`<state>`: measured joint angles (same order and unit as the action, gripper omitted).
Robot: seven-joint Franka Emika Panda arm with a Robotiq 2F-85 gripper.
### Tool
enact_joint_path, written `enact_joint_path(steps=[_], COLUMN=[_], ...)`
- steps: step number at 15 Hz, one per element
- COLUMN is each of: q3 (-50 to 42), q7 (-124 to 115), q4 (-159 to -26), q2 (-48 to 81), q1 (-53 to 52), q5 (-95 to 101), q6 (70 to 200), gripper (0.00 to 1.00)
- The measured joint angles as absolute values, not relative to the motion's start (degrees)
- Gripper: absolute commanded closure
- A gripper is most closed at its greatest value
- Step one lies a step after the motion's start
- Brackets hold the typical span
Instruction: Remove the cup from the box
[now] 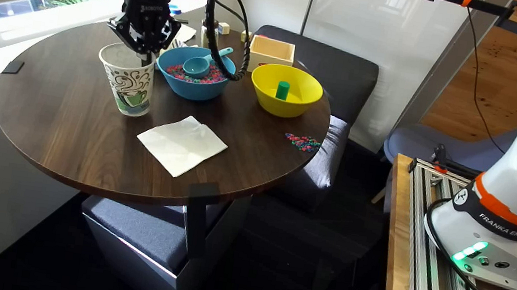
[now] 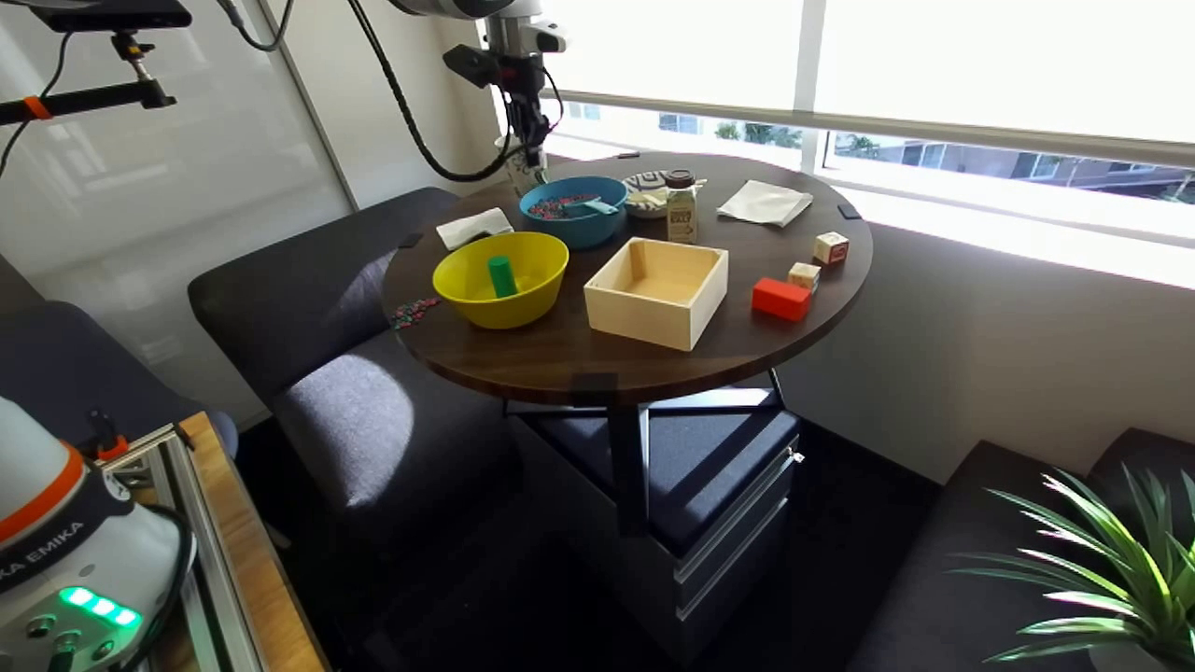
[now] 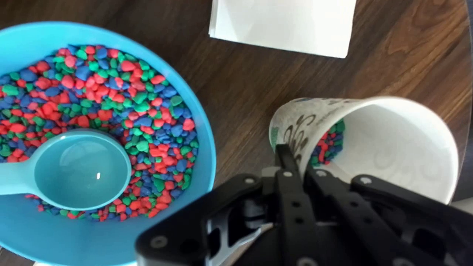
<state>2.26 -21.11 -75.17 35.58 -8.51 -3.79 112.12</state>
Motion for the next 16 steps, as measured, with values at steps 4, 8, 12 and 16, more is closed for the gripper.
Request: enact_joint_path(steps=[4,8,12,16], q3=[1.7,1.6,1.3,1.7], q7=[-22.6,-23.4,-23.4,-17.1], q4=[-75.0,-74.9,-74.1,-77.6], q2=[36.1,36.3,34.6,25.8], q1=[-9.4,-9.7,-8.7,-5.1], q5=[-2.0,-1.9,-2.8,-7.7], q6=[112.1,112.0,111.9,115.5], gripper=[0.67,0.37,0.06,0.02])
